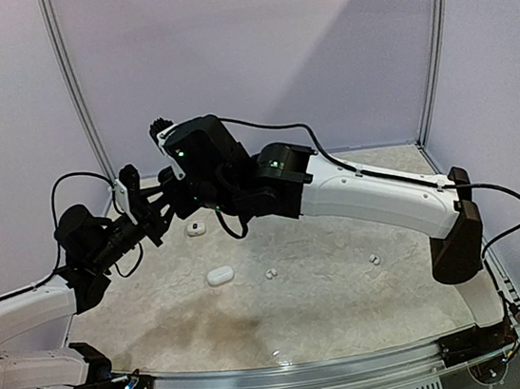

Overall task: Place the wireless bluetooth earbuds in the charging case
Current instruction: Insert the left earbud into the left side groove of the charging case.

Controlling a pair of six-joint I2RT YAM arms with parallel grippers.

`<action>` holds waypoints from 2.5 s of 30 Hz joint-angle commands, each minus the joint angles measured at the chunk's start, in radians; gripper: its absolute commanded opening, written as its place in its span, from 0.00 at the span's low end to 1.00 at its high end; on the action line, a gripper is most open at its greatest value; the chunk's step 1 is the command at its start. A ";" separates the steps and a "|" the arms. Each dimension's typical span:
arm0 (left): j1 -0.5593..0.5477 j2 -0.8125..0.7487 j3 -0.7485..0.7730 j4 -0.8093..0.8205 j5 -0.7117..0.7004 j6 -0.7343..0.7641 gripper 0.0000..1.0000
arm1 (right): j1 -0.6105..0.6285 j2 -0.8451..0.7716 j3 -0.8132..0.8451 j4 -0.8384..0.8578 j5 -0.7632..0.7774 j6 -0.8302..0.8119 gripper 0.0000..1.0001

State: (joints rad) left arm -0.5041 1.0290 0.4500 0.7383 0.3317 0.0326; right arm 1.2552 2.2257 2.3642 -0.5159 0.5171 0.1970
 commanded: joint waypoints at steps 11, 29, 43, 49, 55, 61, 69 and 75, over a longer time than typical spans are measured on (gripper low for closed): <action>-0.019 -0.024 0.030 0.050 0.000 -0.007 0.00 | -0.004 0.060 0.002 -0.158 -0.081 -0.024 0.07; -0.021 -0.022 0.028 0.064 0.045 -0.030 0.00 | -0.035 0.064 -0.001 -0.143 -0.089 0.011 0.07; -0.022 -0.021 0.032 0.055 0.021 -0.067 0.00 | -0.036 0.068 0.000 -0.195 -0.162 0.002 0.21; -0.022 -0.038 0.039 0.019 0.025 -0.080 0.00 | -0.049 0.072 0.019 -0.274 -0.203 0.023 0.21; -0.022 -0.051 0.046 -0.014 0.067 -0.115 0.00 | -0.057 0.076 0.027 -0.283 -0.211 0.023 0.21; -0.021 -0.048 0.059 -0.026 0.097 -0.196 0.00 | -0.062 0.086 0.046 -0.347 -0.253 0.021 0.25; -0.019 -0.052 0.070 -0.034 0.118 -0.251 0.00 | -0.066 0.084 0.055 -0.413 -0.292 0.044 0.27; -0.019 -0.056 0.078 -0.051 0.164 -0.264 0.00 | -0.075 0.083 0.062 -0.440 -0.275 0.091 0.27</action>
State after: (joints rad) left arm -0.5076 1.0145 0.4580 0.5510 0.4210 -0.2108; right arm 1.1885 2.2444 2.4359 -0.8093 0.2661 0.2462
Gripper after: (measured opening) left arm 0.246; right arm 0.268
